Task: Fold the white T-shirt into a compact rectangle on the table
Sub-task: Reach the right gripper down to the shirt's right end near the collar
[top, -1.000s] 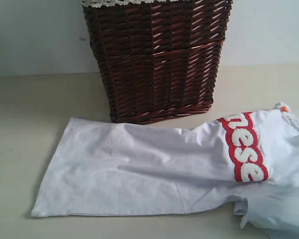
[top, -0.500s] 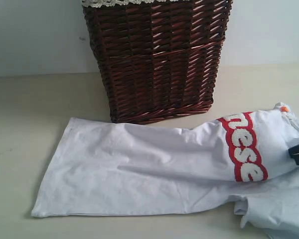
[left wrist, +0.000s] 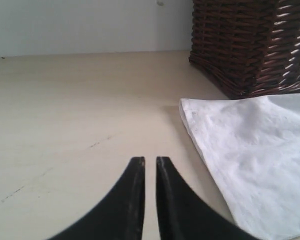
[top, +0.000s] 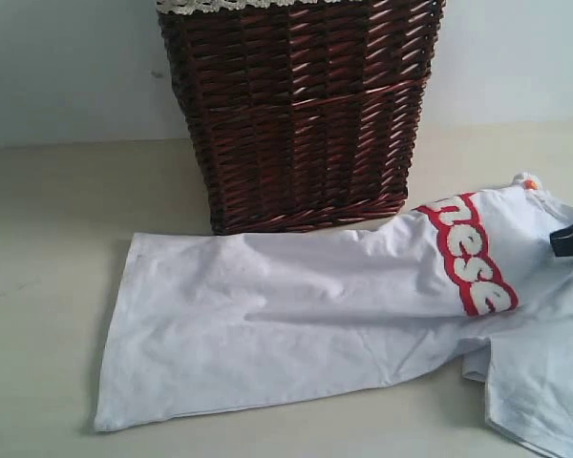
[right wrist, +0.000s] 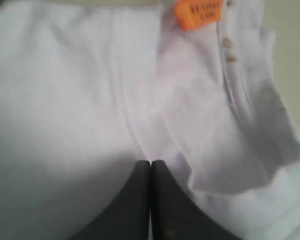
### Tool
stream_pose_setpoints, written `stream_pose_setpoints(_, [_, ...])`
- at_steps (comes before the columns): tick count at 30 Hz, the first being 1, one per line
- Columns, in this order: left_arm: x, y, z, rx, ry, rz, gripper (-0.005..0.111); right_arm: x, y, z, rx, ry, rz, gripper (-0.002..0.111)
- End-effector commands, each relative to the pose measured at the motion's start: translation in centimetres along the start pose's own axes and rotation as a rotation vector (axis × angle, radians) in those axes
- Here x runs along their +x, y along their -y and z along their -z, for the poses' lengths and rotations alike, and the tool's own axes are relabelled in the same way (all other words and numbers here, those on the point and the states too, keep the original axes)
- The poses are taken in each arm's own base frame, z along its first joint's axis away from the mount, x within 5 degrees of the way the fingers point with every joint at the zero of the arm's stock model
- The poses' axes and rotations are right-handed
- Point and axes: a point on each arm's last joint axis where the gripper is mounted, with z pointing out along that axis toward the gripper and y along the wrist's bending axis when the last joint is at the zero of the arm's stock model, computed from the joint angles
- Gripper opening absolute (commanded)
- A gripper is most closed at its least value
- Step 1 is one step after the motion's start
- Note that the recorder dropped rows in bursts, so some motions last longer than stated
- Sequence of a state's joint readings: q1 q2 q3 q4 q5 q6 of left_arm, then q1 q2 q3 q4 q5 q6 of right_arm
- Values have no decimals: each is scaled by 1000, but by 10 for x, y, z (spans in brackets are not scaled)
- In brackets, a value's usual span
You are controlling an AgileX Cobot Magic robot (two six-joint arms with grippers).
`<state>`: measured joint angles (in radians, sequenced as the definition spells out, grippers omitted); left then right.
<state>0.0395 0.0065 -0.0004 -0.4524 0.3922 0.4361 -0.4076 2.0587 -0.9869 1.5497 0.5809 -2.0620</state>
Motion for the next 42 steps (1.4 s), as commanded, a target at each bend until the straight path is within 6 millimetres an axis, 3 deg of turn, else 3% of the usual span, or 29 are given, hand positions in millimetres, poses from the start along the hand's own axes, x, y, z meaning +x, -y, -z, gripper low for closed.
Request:
stream_pose_setpoints(1, [0,0,0,-1,9,-4,11,-37,-22,32,-134,133,28,0])
stream_pose_setpoints(4, [0,0,0,-1,9,-4,11,-49,-40,54,-228,114,77,0])
stream_pose_setpoints(7, [0,0,0,-1,9,-4,11,-41,-55,53,-285,-34,239,0])
stream_pose_setpoints(11, [0,0,0,-1,9,-4,11,-15,-63,30,-336,-269,308,0])
stream_pose_setpoints(15, [0,0,0,-1,9,-4,11,12,-62,-5,-337,-375,285,0])
stream_pose_setpoints(18, [0,0,0,-1,9,-4,11,32,-61,-20,-349,-471,235,0])
stream_pose_setpoints(20, [0,0,0,-1,9,-4,11,43,-65,-15,-421,-598,269,0])
stream_pose_setpoints(24, [0,0,0,-1,9,-4,11,55,-68,12,-572,-853,386,0])
stream_pose_setpoints(29, [0,0,0,-1,9,-4,11,43,-73,34,-611,-892,429,0])
stream_pose_setpoints(35, [0,0,0,-1,9,-4,11,3,-89,63,-549,-683,418,3])
stream_pose_setpoints(39, [0,0,0,-1,9,-4,11,-24,-103,84,-555,-473,552,18])
stream_pose_setpoints(42, [0,0,0,-1,9,-4,11,-35,-108,84,-578,-311,684,39])
